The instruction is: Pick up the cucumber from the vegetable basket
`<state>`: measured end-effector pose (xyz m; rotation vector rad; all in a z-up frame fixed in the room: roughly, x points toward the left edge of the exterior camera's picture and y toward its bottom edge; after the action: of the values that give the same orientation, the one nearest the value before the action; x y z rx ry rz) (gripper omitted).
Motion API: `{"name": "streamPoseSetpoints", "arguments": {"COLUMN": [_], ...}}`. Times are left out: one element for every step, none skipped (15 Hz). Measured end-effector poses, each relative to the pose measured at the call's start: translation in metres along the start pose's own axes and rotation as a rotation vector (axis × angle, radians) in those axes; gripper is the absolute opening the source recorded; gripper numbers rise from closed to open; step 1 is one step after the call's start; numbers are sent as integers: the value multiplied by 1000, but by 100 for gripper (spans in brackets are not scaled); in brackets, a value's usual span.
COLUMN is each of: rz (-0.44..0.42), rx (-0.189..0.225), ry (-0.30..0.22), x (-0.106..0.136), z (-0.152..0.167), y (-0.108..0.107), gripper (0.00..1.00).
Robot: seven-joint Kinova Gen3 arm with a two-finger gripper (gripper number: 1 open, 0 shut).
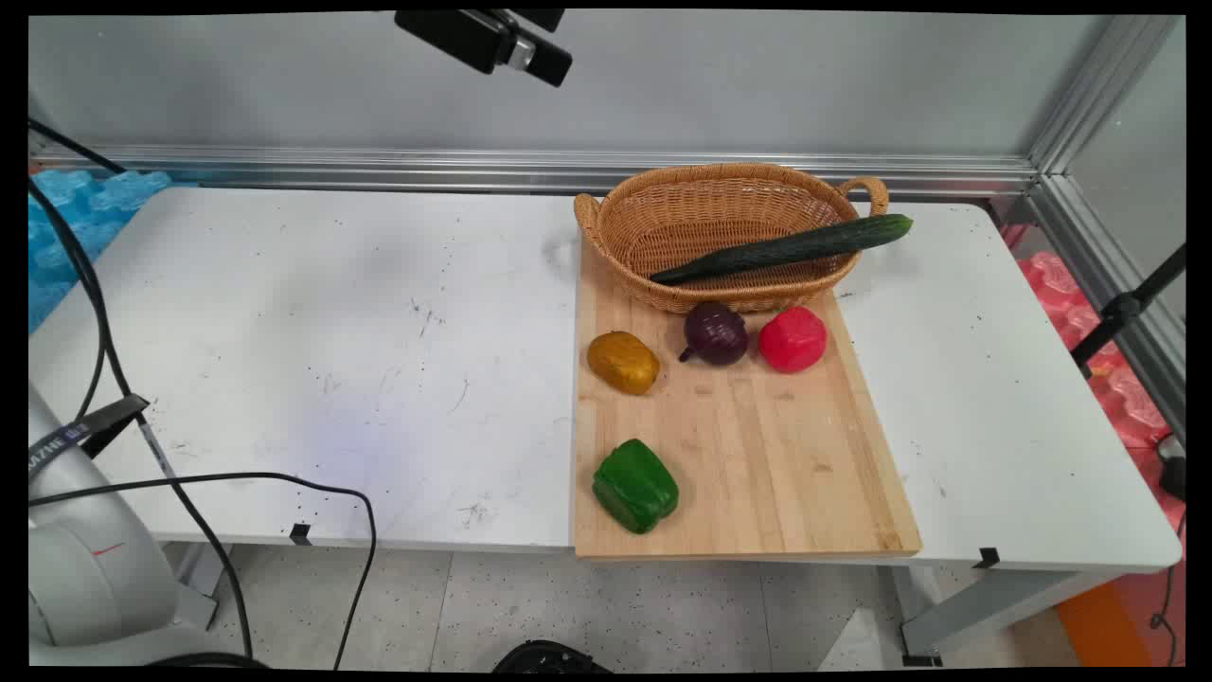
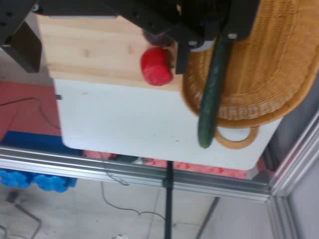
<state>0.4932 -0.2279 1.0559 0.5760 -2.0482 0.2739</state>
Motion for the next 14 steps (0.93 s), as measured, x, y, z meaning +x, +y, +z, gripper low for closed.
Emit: {"name": "streamPoseSetpoints", "arguments": {"rz": [-5,-10,-16,-20,-22,-24,-28,-32,-38,-42,-45,-45,-44,-39], "rx": [15,27,39,51,60,72,87,105,124,139,154,164,174,180], "ry": [-4,-8,-15,-29,-43,-60,-83,-105,-127,-146,-169,-187,-209,-229], "x": [0,1,2,4,6,7,9,10,11,11,12,12,12,12], "z": [2,6,12,21,30,39,51,63,76,87,101,113,127,142], "y": [-2,-5,-8,-12,-14,-18,-22,-26,-31,-35,-40,-44,-49,-54], "gripper": [100,100,100,100,100,100,100,100,100,100,100,100,100,100]}}
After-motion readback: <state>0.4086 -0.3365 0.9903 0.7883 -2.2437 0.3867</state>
